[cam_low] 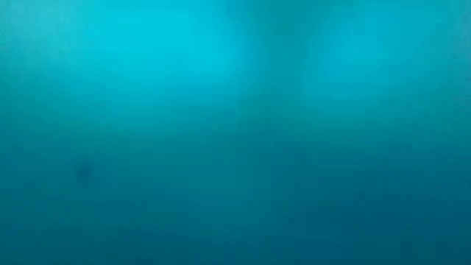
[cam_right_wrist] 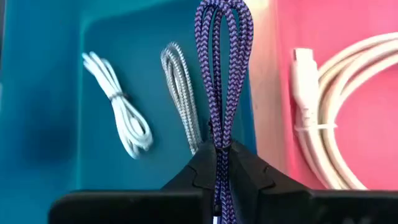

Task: Pick & Place USB Port
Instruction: Put the purple and black charger cable into the blue bin, then put the pink and black charger cable into the blue bin

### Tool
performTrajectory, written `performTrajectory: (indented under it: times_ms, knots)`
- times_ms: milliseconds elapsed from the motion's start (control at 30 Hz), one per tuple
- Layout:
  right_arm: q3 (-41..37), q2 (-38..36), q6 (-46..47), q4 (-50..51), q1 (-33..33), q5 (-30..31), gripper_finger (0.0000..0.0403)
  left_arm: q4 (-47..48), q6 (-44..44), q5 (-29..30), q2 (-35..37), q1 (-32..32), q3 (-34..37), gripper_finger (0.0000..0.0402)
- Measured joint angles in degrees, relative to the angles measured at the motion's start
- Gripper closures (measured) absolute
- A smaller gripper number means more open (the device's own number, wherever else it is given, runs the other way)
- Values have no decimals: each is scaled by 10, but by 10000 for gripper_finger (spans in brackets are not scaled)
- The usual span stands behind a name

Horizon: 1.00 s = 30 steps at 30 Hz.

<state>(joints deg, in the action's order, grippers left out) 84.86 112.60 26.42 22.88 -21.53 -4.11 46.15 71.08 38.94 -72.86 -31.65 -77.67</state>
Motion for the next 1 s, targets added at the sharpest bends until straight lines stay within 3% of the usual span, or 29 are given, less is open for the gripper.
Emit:
performTrajectory:
  times_ms: [267,433,533,633,700,867,1000]
  knots:
    - [0,-16,-17,-21,1,9,276,6,4,5,0,-4,0,309]
    - [-1,-24,10,-41,1,-51,239,50,33,5,0,-3,0,309]
    - [0,-40,38,-89,2,-102,232,193,176,-11,0,-3,0,309]
    - [0,-67,57,-125,-1,-113,233,379,352,-75,-1,-7,7,309]
    - [0,-96,59,-134,-6,-108,237,442,412,-124,-5,-11,33,309]
    - [0,-174,47,-139,-20,-45,249,357,432,-232,19,-19,175,305]
    - [0,-232,23,-134,-30,36,258,249,441,-306,16,-17,288,269]
